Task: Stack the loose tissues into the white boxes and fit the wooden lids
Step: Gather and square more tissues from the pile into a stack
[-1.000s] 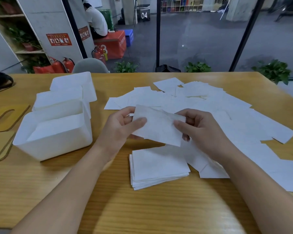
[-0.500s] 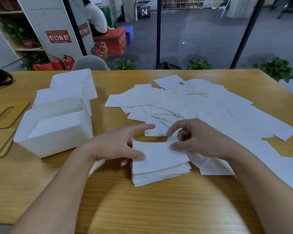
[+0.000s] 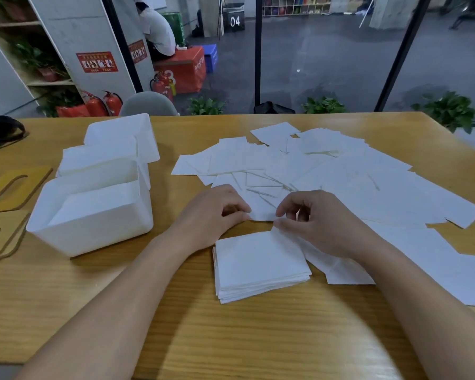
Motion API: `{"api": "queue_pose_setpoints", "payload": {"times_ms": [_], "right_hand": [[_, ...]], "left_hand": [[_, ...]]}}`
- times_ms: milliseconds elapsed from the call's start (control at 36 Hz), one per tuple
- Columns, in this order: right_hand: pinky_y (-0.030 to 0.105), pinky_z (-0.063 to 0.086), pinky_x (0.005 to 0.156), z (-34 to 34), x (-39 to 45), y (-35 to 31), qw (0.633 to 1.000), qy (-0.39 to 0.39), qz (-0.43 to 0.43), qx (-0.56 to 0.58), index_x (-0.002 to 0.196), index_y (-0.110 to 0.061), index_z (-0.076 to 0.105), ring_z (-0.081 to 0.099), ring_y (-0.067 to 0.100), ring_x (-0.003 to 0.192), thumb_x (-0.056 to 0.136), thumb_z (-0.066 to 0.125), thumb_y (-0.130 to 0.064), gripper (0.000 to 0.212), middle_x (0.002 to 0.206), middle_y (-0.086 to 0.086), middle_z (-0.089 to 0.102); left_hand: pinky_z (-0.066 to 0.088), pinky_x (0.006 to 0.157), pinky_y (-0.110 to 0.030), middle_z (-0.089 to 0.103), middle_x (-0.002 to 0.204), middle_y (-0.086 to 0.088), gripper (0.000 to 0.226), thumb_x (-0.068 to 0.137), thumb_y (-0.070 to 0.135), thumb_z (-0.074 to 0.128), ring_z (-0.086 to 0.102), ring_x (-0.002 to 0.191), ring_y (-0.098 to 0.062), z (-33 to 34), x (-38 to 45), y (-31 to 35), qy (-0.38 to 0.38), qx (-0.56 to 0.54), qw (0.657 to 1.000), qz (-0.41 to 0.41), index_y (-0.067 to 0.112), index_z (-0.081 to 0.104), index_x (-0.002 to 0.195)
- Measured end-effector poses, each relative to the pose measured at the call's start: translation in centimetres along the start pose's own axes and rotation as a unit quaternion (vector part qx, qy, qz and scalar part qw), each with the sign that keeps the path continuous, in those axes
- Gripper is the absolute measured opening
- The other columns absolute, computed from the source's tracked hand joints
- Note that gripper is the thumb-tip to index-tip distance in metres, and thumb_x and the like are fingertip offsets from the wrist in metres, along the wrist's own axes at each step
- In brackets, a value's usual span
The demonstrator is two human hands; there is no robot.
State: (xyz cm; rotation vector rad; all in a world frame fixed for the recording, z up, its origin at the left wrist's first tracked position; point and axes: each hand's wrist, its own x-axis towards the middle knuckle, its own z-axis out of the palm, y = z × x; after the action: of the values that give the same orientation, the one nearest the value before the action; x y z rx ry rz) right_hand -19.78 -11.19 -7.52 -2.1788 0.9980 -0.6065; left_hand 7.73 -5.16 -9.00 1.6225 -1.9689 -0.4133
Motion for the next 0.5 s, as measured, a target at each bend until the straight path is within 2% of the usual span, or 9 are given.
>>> {"api": "queue_pose_setpoints", "payload": {"times_ms": [83,139,194,250,278,333,389,444,500], "right_hand": [[0.013,0.045,0.060,0.0,0.0,0.1,1.000,0.000,0.002,-0.005,0.091,-0.040,0.075,0.056,0.001,0.063,0.093,0.083,-0.042,0.008,0.081,-0.017,0.070],[0.013,0.046,0.061,0.1,0.0,0.2,1.000,0.002,0.003,-0.005,0.094,-0.041,0.076,0.057,0.002,0.064,0.094,0.083,-0.042,0.007,0.083,-0.017,0.072],[0.012,0.045,0.061,0.1,0.1,0.4,1.000,0.009,0.007,0.002,0.100,-0.042,0.075,0.059,0.002,0.065,0.094,0.083,-0.042,0.009,0.085,-0.017,0.073],[0.013,0.045,0.062,0.0,0.2,0.4,1.000,0.012,0.014,0.017,0.108,-0.043,0.072,0.061,0.003,0.066,0.096,0.081,-0.045,0.015,0.085,-0.016,0.075],[0.014,0.045,0.063,0.1,0.2,0.4,0.999,0.012,0.018,0.026,0.113,-0.044,0.070,0.064,0.004,0.066,0.097,0.079,-0.048,0.019,0.085,-0.015,0.076],[0.026,0.051,0.067,0.2,0.3,0.4,0.998,0.009,0.025,0.050,0.121,-0.043,0.066,0.067,0.010,0.064,0.100,0.072,-0.055,0.025,0.084,-0.011,0.079],[0.038,0.056,0.069,0.2,0.2,0.0,0.996,0.007,0.031,0.089,0.125,-0.044,0.064,0.070,0.018,0.062,0.102,0.063,-0.065,0.031,0.085,-0.006,0.080],[0.036,0.053,0.068,0.1,0.2,-0.3,0.992,0.010,0.035,0.119,0.127,-0.045,0.063,0.073,0.022,0.061,0.103,0.053,-0.073,0.038,0.088,-0.003,0.082],[0.032,0.050,0.068,0.0,0.2,-0.4,0.990,0.016,0.045,0.134,0.131,-0.045,0.062,0.075,0.024,0.062,0.103,0.046,-0.078,0.047,0.092,-0.002,0.082]], "left_hand": [[0.053,0.084,-0.030,0.066,0.106,0.021,0.011,0.106,0.037,0.070,0.064,0.101,-0.004,0.3,0.0,0.3,0.010,0.035,0.999,0.017,0.034,0.081,0.106],[0.053,0.082,-0.028,0.067,0.106,0.021,0.012,0.109,0.036,0.066,0.066,0.099,-0.007,0.4,-0.2,0.2,0.020,0.031,0.999,0.016,0.036,0.077,0.107],[0.052,0.074,-0.020,0.071,0.100,0.019,0.012,0.111,0.036,0.063,0.072,0.091,-0.008,0.3,-0.4,0.2,0.039,-0.034,0.999,-0.008,0.040,0.072,0.106],[0.054,0.068,-0.019,0.075,0.097,0.014,0.011,0.113,0.032,0.061,0.078,0.088,-0.011,0.1,-0.7,0.3,0.056,-0.127,0.990,-0.027,0.035,0.070,0.108],[0.058,0.069,-0.022,0.076,0.099,0.010,0.010,0.114,0.028,0.061,0.080,0.092,-0.015,-0.1,-0.9,0.5,0.062,-0.176,0.982,-0.031,0.029,0.069,0.109],[0.066,0.082,-0.035,0.078,0.106,-0.001,0.009,0.113,0.020,0.061,0.080,0.104,-0.024,-0.4,-1.3,0.9,0.062,-0.274,0.959,-0.027,0.017,0.070,0.110],[0.063,0.097,-0.040,0.079,0.113,-0.008,0.014,0.112,0.017,0.062,0.077,0.114,-0.028,-0.7,-1.6,1.3,0.060,-0.332,0.941,-0.022,0.010,0.073,0.108],[0.055,0.098,-0.034,0.079,0.114,-0.007,0.021,0.111,0.023,0.061,0.073,0.116,-0.022,-1.0,-1.8,1.8,0.065,-0.352,0.933,-0.034,0.013,0.075,0.098],[0.047,0.092,-0.025,0.079,0.107,-0.007,0.028,0.108,0.030,0.062,0.070,0.107,-0.017,-1.1,-1.9,2.4,0.076,-0.379,0.921,-0.036,0.016,0.073,0.087]]}}
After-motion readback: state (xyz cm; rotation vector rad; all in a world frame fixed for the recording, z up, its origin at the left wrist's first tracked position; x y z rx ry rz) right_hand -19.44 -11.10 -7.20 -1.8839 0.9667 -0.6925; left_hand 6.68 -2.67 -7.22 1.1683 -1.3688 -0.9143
